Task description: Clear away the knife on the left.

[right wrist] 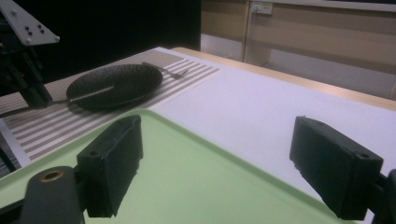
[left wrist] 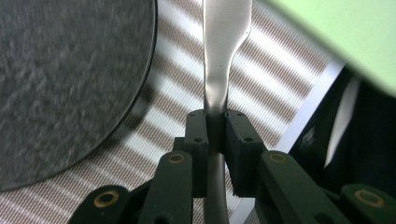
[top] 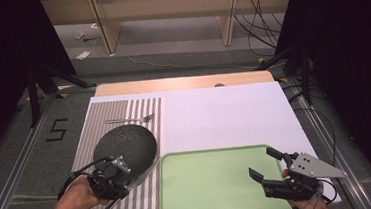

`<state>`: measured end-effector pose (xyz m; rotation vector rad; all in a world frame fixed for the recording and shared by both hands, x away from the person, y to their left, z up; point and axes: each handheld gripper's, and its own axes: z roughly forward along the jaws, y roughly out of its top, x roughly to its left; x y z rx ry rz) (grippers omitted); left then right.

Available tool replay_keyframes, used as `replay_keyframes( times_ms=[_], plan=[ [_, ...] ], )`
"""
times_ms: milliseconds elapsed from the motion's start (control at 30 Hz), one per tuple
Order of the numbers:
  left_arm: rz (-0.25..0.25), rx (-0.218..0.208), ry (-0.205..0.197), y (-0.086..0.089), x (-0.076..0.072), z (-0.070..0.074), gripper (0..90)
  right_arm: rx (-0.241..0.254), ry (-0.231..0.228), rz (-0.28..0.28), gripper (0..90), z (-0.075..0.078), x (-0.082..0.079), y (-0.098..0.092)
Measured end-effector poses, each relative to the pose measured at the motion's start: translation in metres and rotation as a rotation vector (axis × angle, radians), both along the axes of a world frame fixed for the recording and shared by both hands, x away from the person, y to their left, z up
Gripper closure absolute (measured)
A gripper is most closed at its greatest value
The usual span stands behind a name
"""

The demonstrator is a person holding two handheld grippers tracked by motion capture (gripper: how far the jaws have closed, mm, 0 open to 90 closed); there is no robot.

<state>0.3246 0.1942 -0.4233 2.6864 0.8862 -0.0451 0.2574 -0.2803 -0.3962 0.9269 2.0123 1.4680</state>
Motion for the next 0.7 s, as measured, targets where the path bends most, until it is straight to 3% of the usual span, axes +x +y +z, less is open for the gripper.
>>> replay_keyframes(
  times_ms=[200, 333, 600, 700],
  plan=[
    [0.073, -0.106, -0.011, -0.003, 0.002, 0.005, 79.7, 0.001, -0.001, 0.001, 18.0, 0.0, 0.0, 0.0],
    [0.121, -0.166, 0.003, -0.005, 0.004, 0.007, 79.7, 0.002, 0.003, -0.001, 18.0, 0.0, 0.0, 0.0],
    [0.142, -0.197, -0.008, -0.017, 0.004, 0.007, 79.6, 0.002, 0.001, 0.001, 18.0, 0.0, 0.0, 0.0],
    [0.136, -0.235, -0.01, -0.021, 0.002, 0.01, 79.6, 0.002, 0.002, 0.0, 17.9, 0.0, 0.0, 0.0]
  ],
)
